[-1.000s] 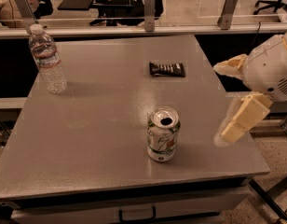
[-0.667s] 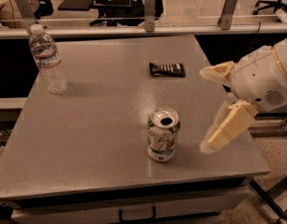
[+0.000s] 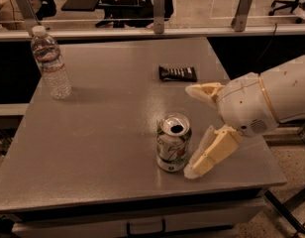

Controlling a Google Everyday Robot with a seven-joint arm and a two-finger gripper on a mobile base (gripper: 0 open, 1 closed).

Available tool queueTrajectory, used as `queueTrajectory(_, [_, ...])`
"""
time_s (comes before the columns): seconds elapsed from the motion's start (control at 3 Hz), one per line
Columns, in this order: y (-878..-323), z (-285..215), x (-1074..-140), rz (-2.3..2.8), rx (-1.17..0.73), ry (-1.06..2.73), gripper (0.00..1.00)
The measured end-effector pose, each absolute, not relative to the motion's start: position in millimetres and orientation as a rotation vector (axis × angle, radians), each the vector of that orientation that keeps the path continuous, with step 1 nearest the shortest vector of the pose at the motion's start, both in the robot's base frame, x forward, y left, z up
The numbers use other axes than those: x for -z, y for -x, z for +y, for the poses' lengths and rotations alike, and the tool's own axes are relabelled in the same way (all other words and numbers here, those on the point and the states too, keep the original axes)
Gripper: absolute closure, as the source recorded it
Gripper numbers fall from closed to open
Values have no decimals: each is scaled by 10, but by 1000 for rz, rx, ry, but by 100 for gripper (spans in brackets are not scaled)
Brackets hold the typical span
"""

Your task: Knock 7up can over

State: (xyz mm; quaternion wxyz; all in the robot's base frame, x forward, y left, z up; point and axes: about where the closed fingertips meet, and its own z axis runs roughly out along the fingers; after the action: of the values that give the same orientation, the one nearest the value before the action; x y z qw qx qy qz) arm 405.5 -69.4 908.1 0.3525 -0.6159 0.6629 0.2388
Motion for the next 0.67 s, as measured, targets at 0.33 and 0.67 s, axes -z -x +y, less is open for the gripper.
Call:
queueTrajectory(0.33, [-4021,-587,-8964,1694,-660,1581,0])
queueTrajectory(0.67, [-4013,-504,-8904,1682,-691,1577,18])
